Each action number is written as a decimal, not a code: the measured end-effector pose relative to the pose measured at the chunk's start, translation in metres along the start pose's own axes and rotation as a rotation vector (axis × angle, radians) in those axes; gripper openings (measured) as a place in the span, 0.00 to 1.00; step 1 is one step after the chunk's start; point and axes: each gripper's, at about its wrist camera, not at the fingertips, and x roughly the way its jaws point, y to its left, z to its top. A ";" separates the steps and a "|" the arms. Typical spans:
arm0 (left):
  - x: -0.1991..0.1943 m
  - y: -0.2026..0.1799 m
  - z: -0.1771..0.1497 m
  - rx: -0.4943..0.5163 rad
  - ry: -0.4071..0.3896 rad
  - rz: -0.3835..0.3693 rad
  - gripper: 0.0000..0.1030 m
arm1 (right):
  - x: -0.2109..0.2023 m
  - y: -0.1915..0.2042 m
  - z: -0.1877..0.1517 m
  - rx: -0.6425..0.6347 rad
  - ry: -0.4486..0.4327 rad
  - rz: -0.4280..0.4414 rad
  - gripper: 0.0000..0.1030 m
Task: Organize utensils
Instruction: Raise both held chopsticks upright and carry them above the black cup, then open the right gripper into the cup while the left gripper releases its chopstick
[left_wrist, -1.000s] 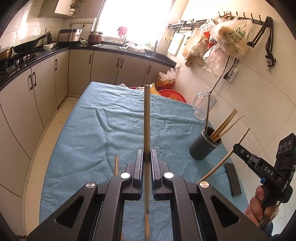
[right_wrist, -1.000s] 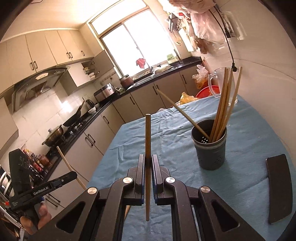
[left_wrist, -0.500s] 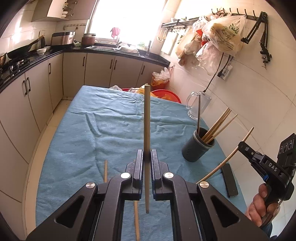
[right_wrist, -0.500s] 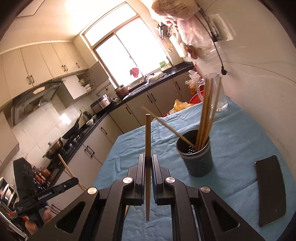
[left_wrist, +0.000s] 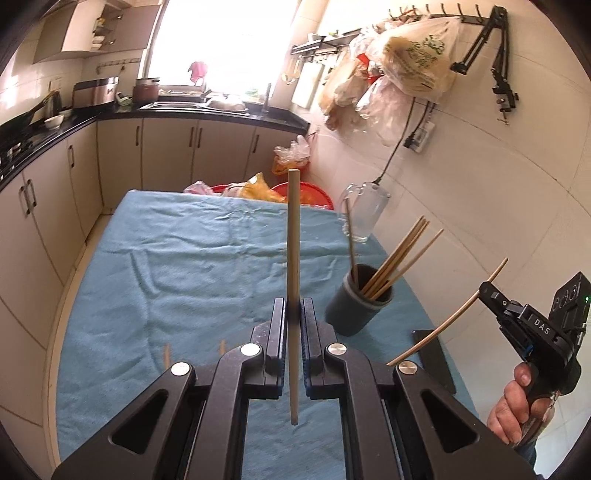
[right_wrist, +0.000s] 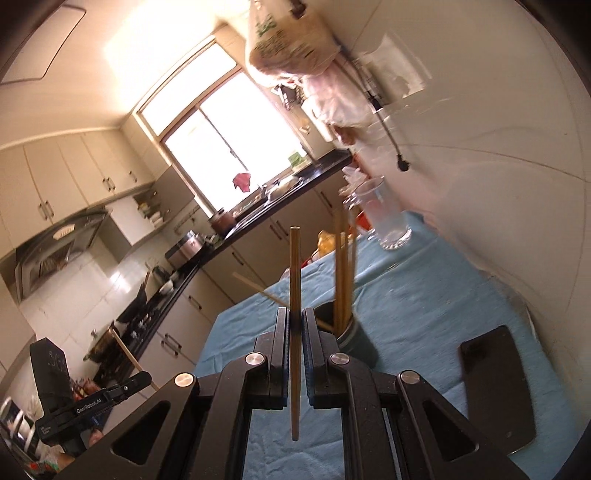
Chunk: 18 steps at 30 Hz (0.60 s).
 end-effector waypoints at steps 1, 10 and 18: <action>0.001 -0.003 0.002 0.005 0.000 -0.005 0.06 | -0.002 -0.003 0.003 0.005 -0.007 -0.001 0.07; 0.021 -0.044 0.042 0.036 -0.017 -0.059 0.06 | -0.018 -0.016 0.039 0.031 -0.079 -0.016 0.07; 0.037 -0.073 0.085 0.042 -0.085 -0.085 0.06 | -0.014 -0.016 0.076 0.040 -0.150 -0.032 0.07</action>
